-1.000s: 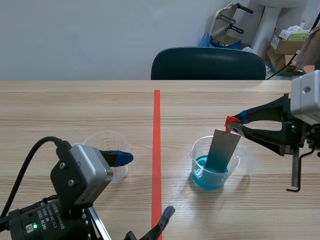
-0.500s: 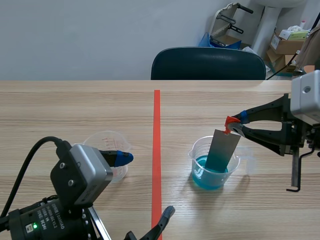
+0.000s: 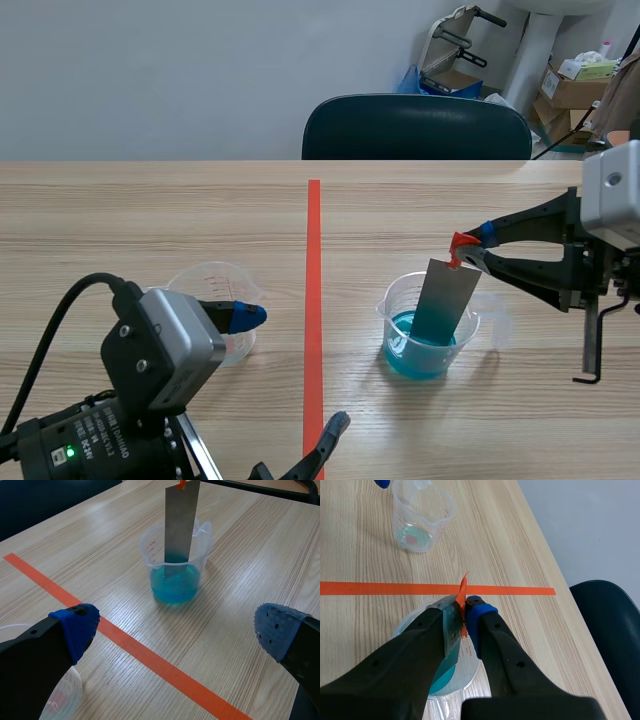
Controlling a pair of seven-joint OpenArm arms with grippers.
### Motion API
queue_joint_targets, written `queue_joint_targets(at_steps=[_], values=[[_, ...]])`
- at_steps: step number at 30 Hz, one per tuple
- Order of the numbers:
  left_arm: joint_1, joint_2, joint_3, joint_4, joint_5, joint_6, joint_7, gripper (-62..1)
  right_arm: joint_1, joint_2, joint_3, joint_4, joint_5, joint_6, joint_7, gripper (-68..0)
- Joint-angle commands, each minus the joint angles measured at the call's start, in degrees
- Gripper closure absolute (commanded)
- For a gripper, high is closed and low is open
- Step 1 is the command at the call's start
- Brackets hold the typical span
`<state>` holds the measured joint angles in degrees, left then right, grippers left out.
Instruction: Do the redox reaction experiment
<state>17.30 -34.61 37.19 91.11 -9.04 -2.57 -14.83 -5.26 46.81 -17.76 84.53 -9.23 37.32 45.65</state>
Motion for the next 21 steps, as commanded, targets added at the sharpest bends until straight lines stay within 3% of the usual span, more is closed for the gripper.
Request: queue_joint_targets(at_steps=[1, 21], values=[[-0.02, 0.31, -0.09, 0.57, -0.31, 0.11, -0.74, -62.3, 1.27, 0.17, 0.04, 0.37, 0.42, 0.04, 0.61, -0.8], [-0.02, 0.31, -0.09, 0.57, -0.31, 0.11, -0.74, -62.3, 1.29, 0.17, 0.07, 0.37, 0.42, 0.02, 0.74, -0.8]])
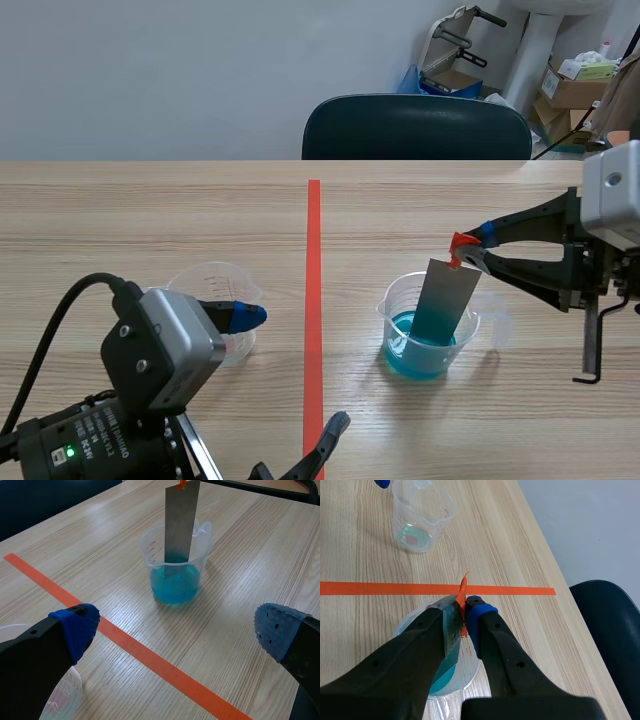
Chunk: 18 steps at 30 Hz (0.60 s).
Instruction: Do the redox reaction experiment
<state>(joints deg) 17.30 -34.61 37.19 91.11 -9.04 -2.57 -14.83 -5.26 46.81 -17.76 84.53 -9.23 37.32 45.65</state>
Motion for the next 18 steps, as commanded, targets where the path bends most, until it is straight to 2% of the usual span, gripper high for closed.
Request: queue_joint_targets(at_steps=[1, 18], values=[[-0.02, 0.31, -0.09, 0.57, -0.31, 0.11, -0.74, -62.3, 1.29, 0.17, 0.07, 0.37, 0.42, 0.02, 0.87, -0.8], [-0.02, 0.31, -0.09, 0.57, -0.31, 0.11, -0.74, -62.3, 1.29, 0.17, 0.07, 0.37, 0.44, 0.02, 1.27, -0.8]])
